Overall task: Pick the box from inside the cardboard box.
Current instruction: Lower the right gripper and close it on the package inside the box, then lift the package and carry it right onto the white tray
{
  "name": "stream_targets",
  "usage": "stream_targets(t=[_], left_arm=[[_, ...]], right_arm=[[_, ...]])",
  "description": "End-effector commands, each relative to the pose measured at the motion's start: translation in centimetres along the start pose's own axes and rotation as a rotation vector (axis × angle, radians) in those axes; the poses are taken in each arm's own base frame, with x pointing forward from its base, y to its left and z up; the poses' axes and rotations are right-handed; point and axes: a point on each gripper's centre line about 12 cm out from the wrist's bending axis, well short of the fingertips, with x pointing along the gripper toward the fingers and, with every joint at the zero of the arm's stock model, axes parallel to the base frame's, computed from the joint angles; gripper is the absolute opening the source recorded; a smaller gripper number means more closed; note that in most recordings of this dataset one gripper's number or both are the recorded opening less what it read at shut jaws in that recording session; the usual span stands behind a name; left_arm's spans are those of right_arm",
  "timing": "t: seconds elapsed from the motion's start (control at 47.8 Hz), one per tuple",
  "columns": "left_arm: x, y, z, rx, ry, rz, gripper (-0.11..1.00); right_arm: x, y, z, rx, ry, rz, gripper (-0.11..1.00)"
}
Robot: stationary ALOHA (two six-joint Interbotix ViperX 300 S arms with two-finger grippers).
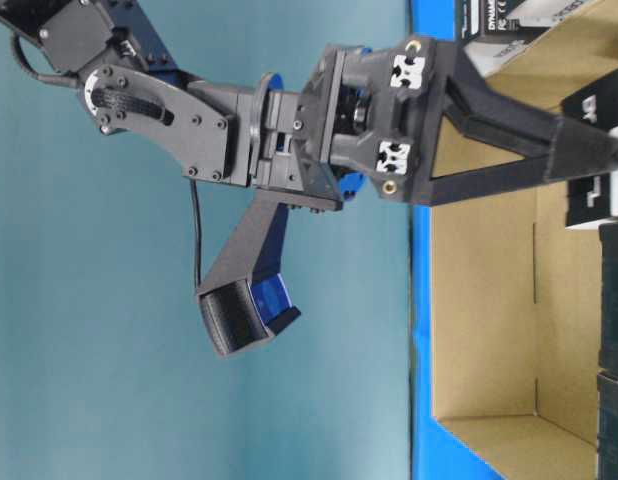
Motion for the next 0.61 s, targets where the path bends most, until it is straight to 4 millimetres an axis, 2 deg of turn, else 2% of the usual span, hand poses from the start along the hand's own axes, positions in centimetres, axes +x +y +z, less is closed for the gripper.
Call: stream_targets(t=[0.0, 0.251, 0.586], left_arm=[[0.0, -0.1, 1.2, 0.000, -0.029, -0.004, -0.07], [0.0, -0.1, 1.2, 0.000, -0.029, -0.004, -0.07], [-0.1, -0.1, 1.3, -0.003, -0.034, -0.004, -0.07]], right_arm=[[0.1, -1.5, -0.1, 0.014, 0.003, -0.020, 0.97], [-0.7, -3.8, 0.0, 0.048, -0.007, -0.050, 0.97], [-1.3, -5.8, -0.3, 0.078, -0.011, -0.077, 0.97]])
